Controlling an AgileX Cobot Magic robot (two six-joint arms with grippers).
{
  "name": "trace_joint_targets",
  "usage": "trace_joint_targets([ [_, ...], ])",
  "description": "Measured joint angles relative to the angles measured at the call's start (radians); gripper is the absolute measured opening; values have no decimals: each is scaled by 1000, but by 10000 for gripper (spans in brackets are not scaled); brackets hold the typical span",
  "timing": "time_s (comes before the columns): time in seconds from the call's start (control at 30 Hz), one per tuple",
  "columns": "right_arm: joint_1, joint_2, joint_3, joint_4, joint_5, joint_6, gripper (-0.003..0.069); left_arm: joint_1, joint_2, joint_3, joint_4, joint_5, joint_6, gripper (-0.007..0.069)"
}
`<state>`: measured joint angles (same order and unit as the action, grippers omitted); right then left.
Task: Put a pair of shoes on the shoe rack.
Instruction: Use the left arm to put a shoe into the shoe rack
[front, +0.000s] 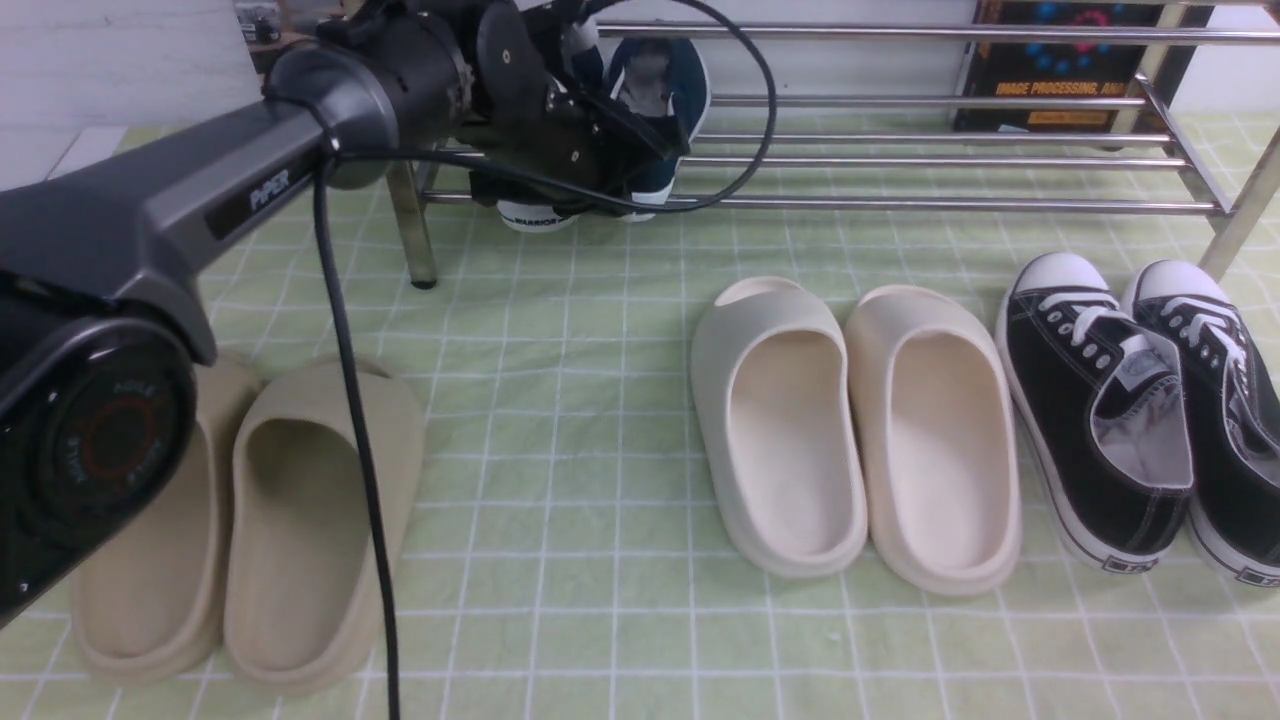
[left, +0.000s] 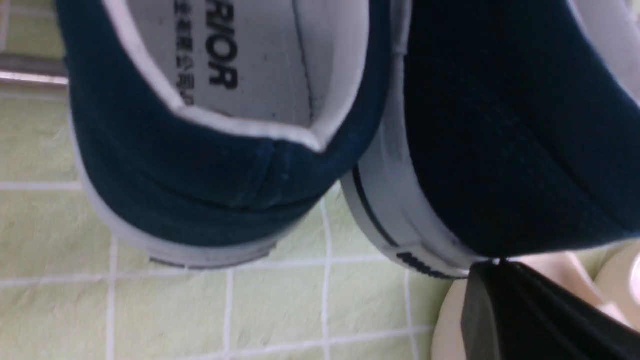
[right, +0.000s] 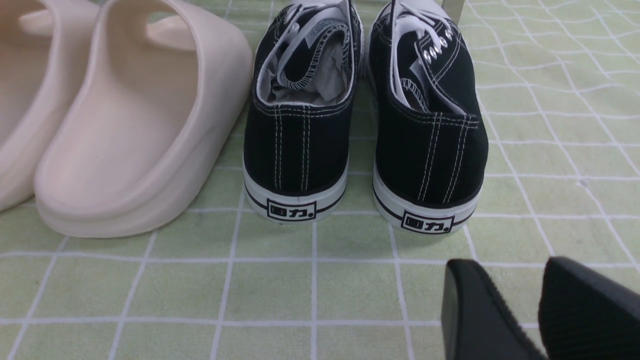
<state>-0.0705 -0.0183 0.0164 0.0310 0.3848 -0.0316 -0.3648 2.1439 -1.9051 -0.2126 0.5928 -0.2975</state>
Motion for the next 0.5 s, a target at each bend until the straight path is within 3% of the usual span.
trace_joint_targets([
  [0.5, 0, 0, 0, -2, 0, 0, 239, 0, 0, 0, 0, -42, -42, 3],
])
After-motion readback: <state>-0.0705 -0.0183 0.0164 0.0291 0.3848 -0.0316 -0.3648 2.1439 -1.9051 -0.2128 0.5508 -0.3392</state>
